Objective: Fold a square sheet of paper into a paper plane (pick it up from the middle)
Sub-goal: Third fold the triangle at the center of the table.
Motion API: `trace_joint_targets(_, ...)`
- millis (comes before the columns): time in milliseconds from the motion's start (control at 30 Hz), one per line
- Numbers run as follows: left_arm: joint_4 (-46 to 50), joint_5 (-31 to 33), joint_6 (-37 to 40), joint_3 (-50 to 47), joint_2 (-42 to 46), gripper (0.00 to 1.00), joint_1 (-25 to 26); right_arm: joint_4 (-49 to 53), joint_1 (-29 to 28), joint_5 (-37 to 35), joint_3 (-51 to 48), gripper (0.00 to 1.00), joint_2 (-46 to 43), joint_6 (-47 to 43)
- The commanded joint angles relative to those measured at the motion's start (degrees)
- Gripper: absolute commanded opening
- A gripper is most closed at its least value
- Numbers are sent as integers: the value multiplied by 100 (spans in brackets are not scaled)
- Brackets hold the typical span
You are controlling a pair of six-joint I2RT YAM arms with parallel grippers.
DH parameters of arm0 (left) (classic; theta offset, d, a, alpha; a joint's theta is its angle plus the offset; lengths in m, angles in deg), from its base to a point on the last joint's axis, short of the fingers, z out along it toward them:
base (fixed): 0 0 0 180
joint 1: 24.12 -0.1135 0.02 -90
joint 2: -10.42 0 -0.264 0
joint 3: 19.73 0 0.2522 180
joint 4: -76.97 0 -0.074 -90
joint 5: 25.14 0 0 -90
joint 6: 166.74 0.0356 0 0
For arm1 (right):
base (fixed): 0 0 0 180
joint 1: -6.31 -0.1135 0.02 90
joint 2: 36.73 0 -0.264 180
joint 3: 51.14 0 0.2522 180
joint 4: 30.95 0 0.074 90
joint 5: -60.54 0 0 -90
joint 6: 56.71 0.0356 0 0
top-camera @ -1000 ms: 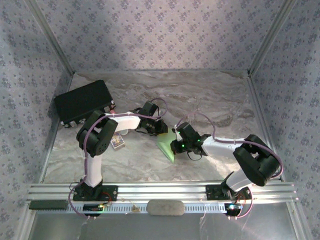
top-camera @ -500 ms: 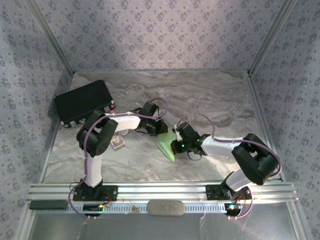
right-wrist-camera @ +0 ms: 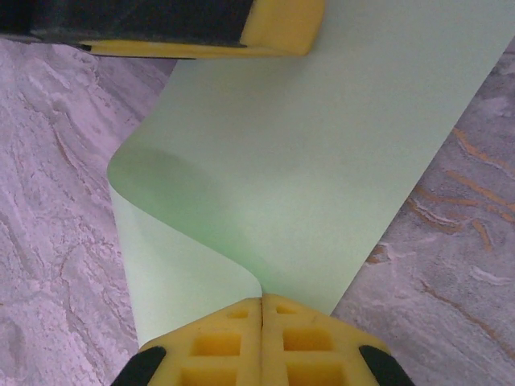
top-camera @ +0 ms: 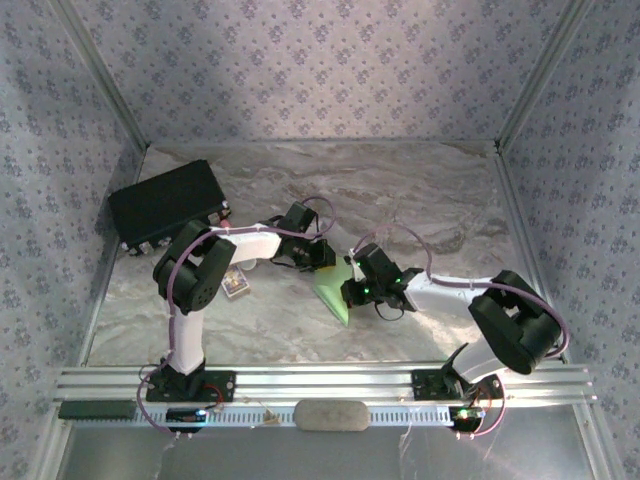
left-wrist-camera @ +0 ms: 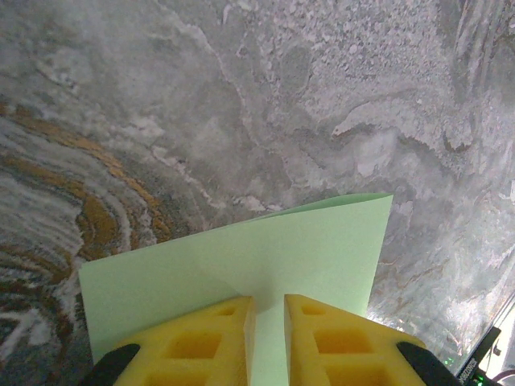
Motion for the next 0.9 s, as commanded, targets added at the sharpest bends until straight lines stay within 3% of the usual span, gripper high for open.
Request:
trace_joint_targets(0,341,167,1,-152,48,18,45,111,33,105,95,0,-26,-25)
trace_joint_targets(867,365,182,36,-66,66,18,35,141,30,-25,109,0,325,24)
